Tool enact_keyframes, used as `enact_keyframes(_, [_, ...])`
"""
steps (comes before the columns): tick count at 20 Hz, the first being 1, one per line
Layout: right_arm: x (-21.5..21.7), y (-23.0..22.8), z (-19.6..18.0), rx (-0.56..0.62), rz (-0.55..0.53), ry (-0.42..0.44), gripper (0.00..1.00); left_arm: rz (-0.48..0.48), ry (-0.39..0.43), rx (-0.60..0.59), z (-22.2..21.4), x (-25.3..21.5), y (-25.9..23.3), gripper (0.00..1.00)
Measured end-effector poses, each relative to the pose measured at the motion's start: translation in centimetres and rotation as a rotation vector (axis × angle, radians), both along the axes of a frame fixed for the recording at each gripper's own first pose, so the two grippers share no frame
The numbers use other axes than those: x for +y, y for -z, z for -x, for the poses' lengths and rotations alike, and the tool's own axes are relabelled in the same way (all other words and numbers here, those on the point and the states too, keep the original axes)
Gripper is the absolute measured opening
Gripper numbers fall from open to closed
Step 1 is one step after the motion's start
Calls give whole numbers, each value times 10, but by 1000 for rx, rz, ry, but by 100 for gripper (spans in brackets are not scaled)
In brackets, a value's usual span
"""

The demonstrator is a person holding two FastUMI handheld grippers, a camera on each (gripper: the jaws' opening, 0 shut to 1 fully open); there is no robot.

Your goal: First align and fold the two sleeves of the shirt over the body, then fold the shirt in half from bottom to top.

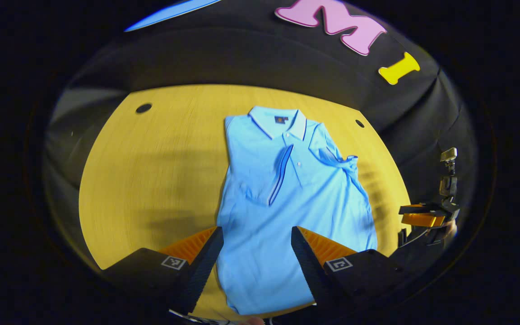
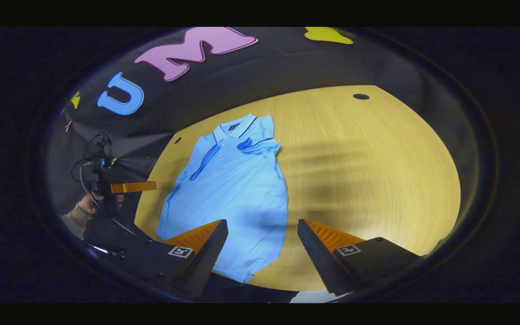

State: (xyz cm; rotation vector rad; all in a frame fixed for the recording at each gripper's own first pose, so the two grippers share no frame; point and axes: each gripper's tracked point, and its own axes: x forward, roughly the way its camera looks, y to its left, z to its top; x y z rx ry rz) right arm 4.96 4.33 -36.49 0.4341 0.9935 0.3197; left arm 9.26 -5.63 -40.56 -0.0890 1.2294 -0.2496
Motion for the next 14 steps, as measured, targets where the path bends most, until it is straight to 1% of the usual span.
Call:
enact_keyframes(3, [16, 16, 27, 66, -17, -3, 98, 5, -37, 56, 56, 24, 10, 96])
enact_keyframes(5, [32, 20, 48, 122, -78, 6, 98, 5, -54, 101, 84, 32, 18, 96])
enact_keyframes(7, [42, 25, 67, 166, -114, 10, 98, 23, -60, 124, 101, 34, 21, 96])
enact_keyframes(11, [50, 46, 100, 250, -117, 17, 98, 29, -51, 187, 124, 34, 37, 96])
enact_keyframes(14, [54, 60, 122, 317, -132, 42, 98, 33, -34, 226, 138, 34, 43, 96])
